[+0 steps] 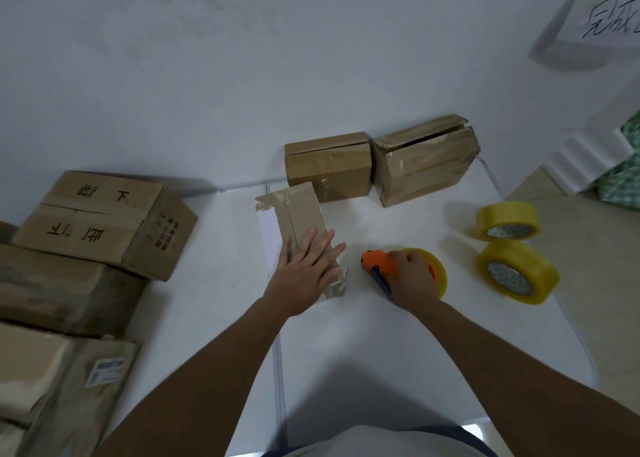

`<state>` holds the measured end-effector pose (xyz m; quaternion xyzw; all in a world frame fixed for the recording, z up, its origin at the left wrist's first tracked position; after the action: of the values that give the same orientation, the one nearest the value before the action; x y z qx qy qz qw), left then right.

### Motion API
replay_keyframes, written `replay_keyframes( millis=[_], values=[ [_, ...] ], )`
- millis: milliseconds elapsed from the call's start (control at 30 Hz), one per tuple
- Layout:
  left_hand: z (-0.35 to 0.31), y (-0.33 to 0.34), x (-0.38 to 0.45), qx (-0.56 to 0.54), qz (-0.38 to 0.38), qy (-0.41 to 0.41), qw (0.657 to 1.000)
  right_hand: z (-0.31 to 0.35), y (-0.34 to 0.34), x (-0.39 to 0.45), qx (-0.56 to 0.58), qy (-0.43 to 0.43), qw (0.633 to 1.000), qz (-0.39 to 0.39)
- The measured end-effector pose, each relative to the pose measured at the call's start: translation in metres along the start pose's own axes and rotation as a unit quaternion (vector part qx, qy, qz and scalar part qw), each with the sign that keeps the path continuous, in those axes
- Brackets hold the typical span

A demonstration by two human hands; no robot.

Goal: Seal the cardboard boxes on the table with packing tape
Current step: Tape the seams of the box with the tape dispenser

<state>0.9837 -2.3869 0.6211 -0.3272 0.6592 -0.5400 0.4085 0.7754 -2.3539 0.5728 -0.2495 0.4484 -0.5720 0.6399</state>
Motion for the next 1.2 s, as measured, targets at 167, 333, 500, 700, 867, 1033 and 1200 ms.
replay_keyframes(
  millis=[167,333,500,700,867,1033,1200],
  values=[
    [0.003,0.002,0.002,-0.008,0.006,0.001,1.000,0.053,0.010,-0.005,0.333,-0.063,0.938,0.065],
    [0.003,0.002,0.001,-0.011,0.010,0.012,1.000,0.060,0.016,-0.006,0.392,-0.048,0.916,0.074],
    [0.004,0.002,0.001,-0.011,0.014,0.010,1.000,0.048,0.005,-0.015,0.426,-0.016,0.902,0.062],
    [0.004,0.001,0.001,-0.008,-0.001,0.009,1.000,0.042,0.000,-0.033,0.526,0.031,0.835,0.157],
    [0.005,0.001,0.002,-0.053,0.034,0.006,0.998,0.045,-0.002,-0.037,0.512,0.036,0.847,0.137],
    [0.006,-0.015,-0.007,-0.090,0.033,0.040,0.995,0.045,-0.002,-0.042,0.496,0.020,0.862,0.101],
    [0.010,0.003,-0.020,0.015,-0.006,0.079,0.997,0.043,-0.004,-0.042,0.448,-0.003,0.893,0.053]
  ],
)
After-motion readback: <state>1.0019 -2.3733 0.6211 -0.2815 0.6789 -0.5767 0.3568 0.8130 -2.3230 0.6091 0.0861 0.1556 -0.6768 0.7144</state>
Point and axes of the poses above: each hand's wrist, its own x-axis towards the middle knuckle, its own y-axis out of the palm, z = x × y, the point moved 8 cm from there along x, towards the middle knuckle, and after that the axes turned 13 degrees about -y, right-handed, at the moved point
